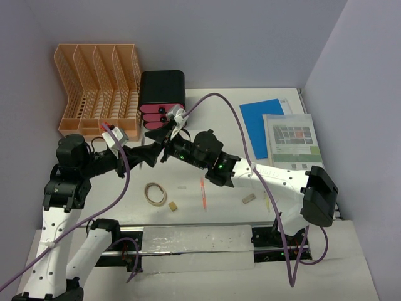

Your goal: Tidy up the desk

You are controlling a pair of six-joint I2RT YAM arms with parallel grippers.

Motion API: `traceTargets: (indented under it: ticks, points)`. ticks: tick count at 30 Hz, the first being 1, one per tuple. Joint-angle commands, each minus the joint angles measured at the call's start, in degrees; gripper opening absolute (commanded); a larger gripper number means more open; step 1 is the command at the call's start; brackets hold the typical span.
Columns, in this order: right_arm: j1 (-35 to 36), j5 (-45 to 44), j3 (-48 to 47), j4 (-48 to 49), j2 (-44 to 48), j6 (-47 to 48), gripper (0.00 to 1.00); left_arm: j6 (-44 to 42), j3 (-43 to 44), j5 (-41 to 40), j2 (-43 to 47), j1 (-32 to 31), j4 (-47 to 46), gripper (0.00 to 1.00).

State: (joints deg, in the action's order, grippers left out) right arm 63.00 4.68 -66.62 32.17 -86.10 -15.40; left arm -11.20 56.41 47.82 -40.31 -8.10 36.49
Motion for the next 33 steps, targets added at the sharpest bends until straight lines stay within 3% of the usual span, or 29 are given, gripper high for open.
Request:
traceTargets:
  ticks: [1,7,14,21,25,28,33]
  points:
    - [0.0,-1.9,-4.3,-2.0,4.3,2.6,0.79,0.1,-0.8,-0.1,0.5,0.3,-1.8,0.00]
    - [-0.4,-2.6,-5.7,-2.1,4.9,4.0,0.76,-0.3,-1.0,-0.3,1.0,0.3,-1.3,0.00]
    - [-0.9,-2.0,-6.9,-2.2,2.9,2.8,0.65,-0.4,-0.9,-0.4,1.1,0.4,-1.0,0.00]
    - [-1.0,-0.8,-7.5,-2.4,1.1,2.4,0.29,-0.3,-0.7,-0.3,1.2,0.3,-0.8,0.00]
    - [-1.0,1.1,-7.1,-2.8,0.2,2.2,0.19,-0.3,-0.1,-0.6,1.2,0.4,-0.7,0.00]
    - [-0.9,2.6,-3.6,-0.8,0.1,0.8,0.01,0.4,0.5,-2.0,1.3,0.4,-1.1,0.00]
    - [0.0,3.0,2.8,4.6,-1.9,-2.4,0.00,2.7,1.3,-4.4,1.3,0.5,-3.4,0.00]
